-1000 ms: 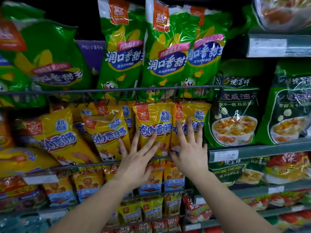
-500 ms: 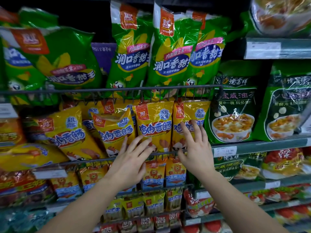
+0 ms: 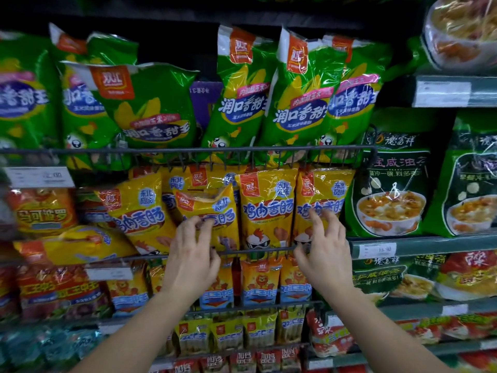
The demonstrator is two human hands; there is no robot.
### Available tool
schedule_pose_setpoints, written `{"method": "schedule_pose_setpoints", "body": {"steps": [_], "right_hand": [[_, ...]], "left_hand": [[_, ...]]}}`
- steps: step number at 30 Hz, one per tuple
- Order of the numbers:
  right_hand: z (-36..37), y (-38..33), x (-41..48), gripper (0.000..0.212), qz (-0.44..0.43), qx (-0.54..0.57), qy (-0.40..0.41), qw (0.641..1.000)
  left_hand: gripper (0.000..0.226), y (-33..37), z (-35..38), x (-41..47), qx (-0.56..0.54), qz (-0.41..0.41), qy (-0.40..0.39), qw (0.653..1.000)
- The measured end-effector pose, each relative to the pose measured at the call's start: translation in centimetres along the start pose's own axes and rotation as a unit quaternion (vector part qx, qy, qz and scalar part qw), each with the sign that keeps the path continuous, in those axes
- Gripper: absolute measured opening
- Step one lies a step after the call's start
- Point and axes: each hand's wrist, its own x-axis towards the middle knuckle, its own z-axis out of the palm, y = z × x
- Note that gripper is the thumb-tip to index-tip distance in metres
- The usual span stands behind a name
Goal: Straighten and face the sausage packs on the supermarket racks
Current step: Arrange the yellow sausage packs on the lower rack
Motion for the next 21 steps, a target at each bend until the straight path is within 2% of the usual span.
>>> {"method": "schedule_pose_setpoints", "body": {"steps": [3,7,13,17,21], "right_hand": [[0.1,-1.8,-0.3,0.06,-0.067,0.04,0.03,0.996],[0.1,-5.8,-0.1,0.059,-0.128,0.101,-0.031,0.986],[2.6,-10.8,0.2,0.077,-0.123,0.171,-0.147,0.966],[4.3,-11.4,-0.4,0.098,-0.109,0.158,-0.167,0.967],[4.8,-12.3,-0.9,0.102,-0.102,0.209,-0.157,0.96]], "left_hand": [[0.057,-0.5,0.3,0.0,-0.082,-0.08,0.036,0.993],[0.055,-0.9,0.7,0.6,-0.155,-0.1,0.025,0.983],[0.054,-0.7,0.4,1.8,-0.248,-0.136,0.004,0.959],[0.056,-1.2,0.6,2.0,-0.261,-0.138,0.0,0.956],[0.058,-1.1,0.6,2.4,-0.258,-0.133,0.008,0.957]]}}
